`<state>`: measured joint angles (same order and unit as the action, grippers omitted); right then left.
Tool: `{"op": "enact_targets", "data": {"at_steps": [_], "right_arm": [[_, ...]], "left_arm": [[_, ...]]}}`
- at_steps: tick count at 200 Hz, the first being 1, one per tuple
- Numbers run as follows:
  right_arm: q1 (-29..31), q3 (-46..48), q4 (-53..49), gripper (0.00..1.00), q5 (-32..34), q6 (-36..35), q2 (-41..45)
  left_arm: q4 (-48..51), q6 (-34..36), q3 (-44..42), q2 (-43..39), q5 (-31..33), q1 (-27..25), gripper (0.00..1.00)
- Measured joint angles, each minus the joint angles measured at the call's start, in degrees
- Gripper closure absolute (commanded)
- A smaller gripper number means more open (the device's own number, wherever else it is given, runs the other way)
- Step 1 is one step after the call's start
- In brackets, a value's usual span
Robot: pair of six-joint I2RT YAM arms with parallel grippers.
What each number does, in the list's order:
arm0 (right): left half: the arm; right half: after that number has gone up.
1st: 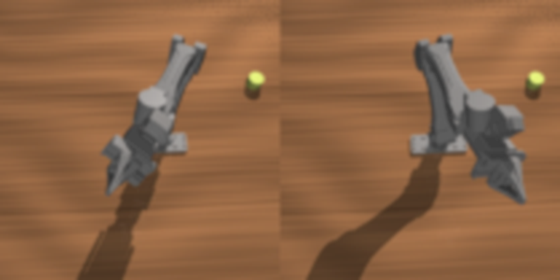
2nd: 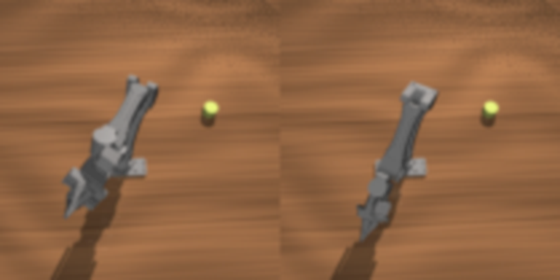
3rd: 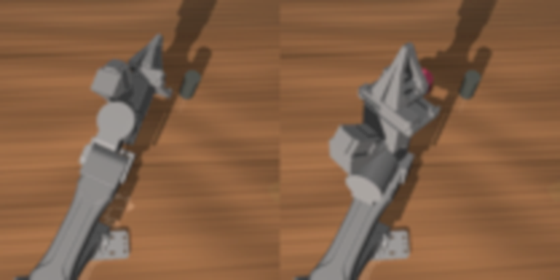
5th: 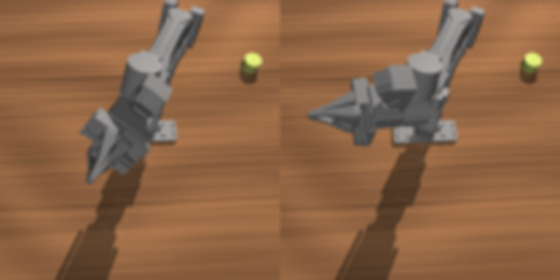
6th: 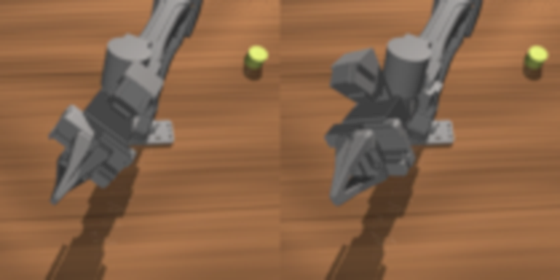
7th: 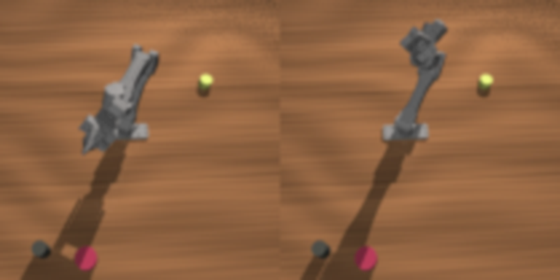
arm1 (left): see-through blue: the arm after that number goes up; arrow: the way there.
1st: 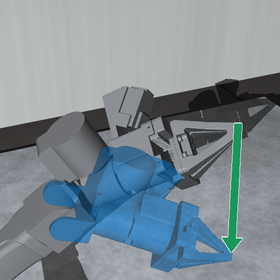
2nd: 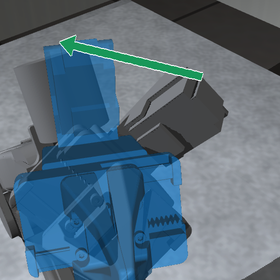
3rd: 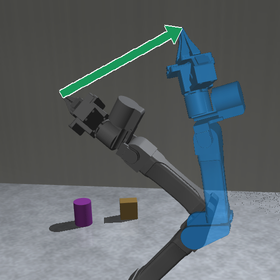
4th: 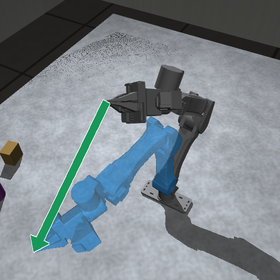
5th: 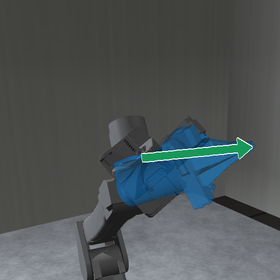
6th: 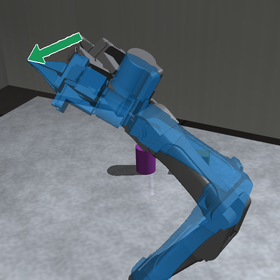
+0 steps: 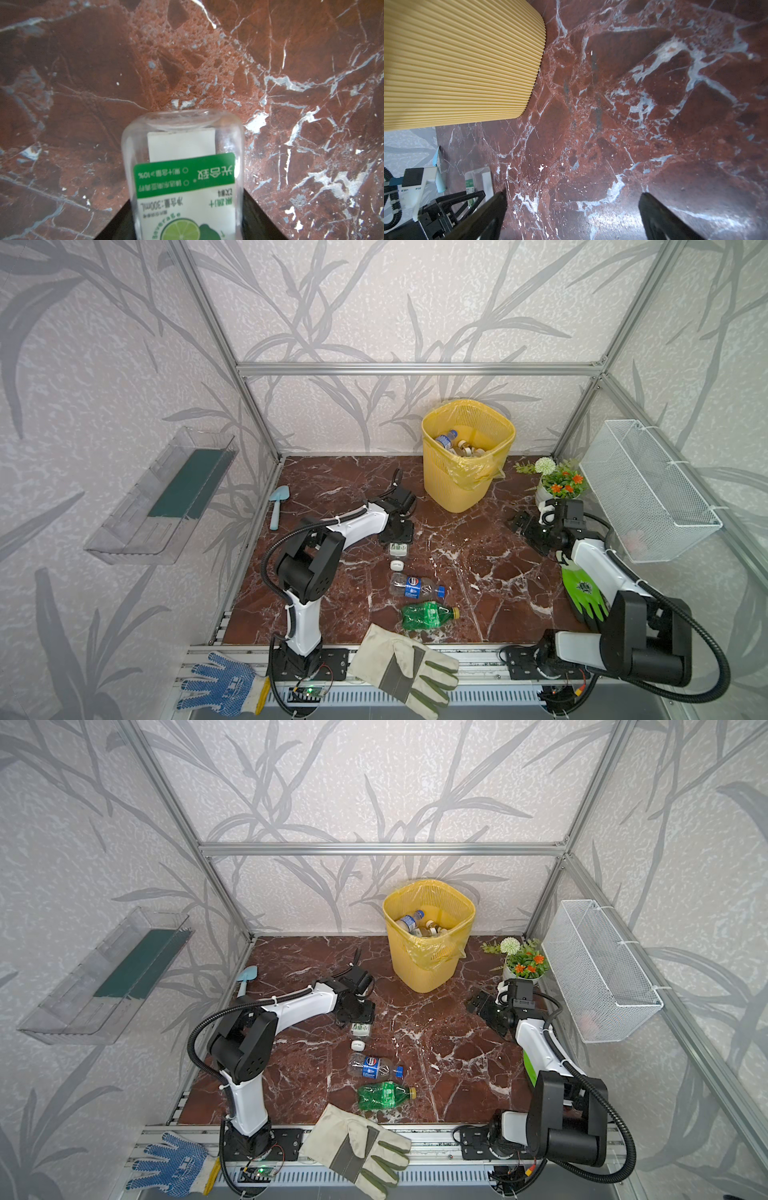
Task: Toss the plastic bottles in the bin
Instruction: 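Grasp the second lime-labelled bottle with the left gripper and lift it, then carry the lime-labelled bottle over the yellow bin and open the left gripper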
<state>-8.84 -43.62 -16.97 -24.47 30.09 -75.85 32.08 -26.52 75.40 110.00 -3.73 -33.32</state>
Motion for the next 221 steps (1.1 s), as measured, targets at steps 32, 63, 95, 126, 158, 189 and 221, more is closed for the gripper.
{"op": "enact_targets", "data": {"at_steps": [32, 63, 95, 126, 158, 189, 221], "right_arm": [[0.50, 0.04, 0.02, 0.00, 0.00, 0.02, -0.61], [0.83, 0.04, 0.02, 0.01, 0.00, 0.02, -0.70], [1.22, 0.04, 0.02, 0.01, 0.00, 0.02, -0.70], [2.03, 0.02, 0.02, 0.01, 0.02, 0.09, -0.81], [2.99, -0.02, 0.04, 0.01, 0.04, 0.22, -1.81], [4.17, -0.39, -0.02, 0.02, 0.04, 0.37, -2.99], [5.64, -2.03, -0.09, 0.02, 0.44, 0.35, -3.96]], "left_arm": [[-0.28, -0.04, 0.00, -0.02, -0.02, 0.31, 0.59], [-2.40, -0.33, -1.75, -1.29, -1.01, 2.05, 0.60], [-5.18, -1.49, -5.64, -5.57, -2.95, 7.78, 0.60], [-8.66, -3.06, -8.72, -9.79, -5.07, 14.05, 0.61], [-12.90, -5.73, -12.50, -12.00, -7.89, 19.19, 0.61], [-10.16, -7.15, -7.37, -11.02, -10.93, 22.12, 0.60], [-4.63, -7.13, 30.27, -1.31, -14.97, 21.44, 0.50]]}}
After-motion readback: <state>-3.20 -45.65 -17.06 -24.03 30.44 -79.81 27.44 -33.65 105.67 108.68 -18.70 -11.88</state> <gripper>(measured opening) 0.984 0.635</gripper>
